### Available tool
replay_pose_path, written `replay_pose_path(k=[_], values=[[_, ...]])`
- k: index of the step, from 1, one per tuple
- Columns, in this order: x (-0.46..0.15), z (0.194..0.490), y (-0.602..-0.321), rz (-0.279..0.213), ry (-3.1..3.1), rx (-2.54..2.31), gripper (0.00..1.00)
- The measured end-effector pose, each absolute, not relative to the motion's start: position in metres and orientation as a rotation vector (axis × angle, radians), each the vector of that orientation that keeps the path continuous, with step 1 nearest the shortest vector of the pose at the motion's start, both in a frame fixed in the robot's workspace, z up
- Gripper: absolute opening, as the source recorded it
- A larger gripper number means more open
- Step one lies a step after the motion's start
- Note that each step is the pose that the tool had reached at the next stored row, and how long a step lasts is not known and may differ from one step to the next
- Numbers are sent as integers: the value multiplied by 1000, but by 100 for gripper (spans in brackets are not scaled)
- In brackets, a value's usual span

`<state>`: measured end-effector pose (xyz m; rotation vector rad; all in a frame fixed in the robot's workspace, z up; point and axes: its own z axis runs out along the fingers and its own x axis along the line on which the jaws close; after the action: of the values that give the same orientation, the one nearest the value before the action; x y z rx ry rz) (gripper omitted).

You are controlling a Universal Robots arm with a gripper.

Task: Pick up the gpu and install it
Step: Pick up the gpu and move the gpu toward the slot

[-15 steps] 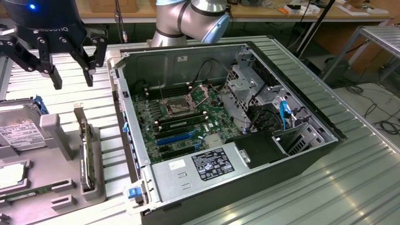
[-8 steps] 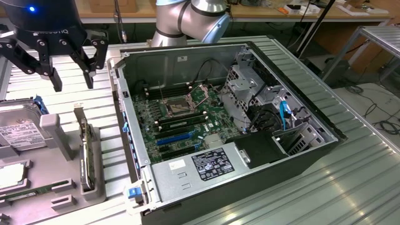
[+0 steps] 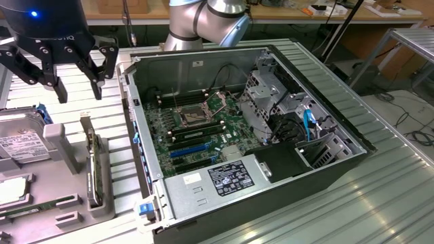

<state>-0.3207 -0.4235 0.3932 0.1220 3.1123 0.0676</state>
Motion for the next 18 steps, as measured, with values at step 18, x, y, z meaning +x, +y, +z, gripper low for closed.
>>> replay_pose_path(k=[18], values=[[-321,393,-432,68,3112,122,54]])
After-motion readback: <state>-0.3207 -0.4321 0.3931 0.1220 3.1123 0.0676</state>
